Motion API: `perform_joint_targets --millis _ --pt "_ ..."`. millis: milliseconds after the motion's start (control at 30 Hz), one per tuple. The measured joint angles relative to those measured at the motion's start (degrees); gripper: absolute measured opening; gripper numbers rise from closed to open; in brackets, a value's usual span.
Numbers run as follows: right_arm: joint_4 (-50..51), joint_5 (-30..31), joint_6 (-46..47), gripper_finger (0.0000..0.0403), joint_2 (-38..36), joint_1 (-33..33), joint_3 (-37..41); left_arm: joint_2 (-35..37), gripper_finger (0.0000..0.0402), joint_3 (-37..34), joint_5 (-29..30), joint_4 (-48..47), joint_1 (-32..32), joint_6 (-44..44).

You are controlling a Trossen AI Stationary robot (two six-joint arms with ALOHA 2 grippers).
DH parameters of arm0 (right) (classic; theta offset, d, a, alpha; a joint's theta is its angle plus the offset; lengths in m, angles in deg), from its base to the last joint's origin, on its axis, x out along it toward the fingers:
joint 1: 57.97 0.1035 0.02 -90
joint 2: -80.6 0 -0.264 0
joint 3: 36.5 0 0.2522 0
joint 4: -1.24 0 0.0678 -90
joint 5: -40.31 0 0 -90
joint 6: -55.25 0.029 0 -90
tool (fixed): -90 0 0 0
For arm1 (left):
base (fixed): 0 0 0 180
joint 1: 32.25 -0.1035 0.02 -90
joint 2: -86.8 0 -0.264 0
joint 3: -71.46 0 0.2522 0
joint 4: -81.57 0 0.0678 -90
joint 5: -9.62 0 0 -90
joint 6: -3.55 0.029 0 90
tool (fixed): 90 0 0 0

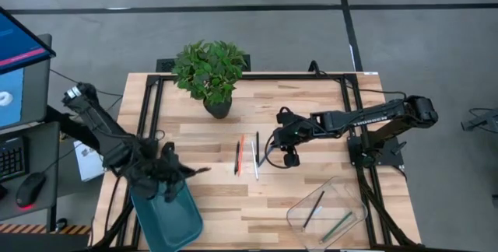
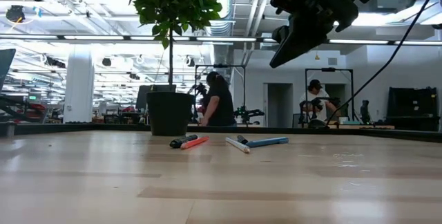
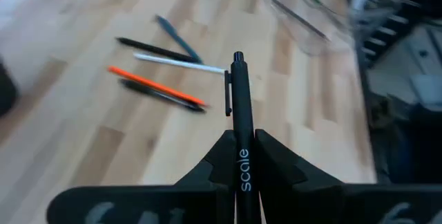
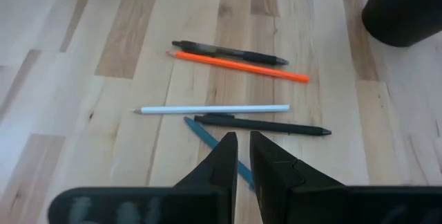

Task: Sort pens & pencils
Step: Put the left black pen into the blue bin

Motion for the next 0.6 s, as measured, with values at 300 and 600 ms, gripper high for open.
perform_joint_targets --millis 300,600 --pt "-2.9 0.0 0.6 0.0063 0.0 0.0 0.0 -1.5 0.0025 0.0 -5.3 -0.1 13.0 -2.4" --pt "-6.6 0.0 0.5 0.0063 0.0 0.0 0.0 -3.7 0.002 0.0 -5.3 -1.2 20.9 -10.4"
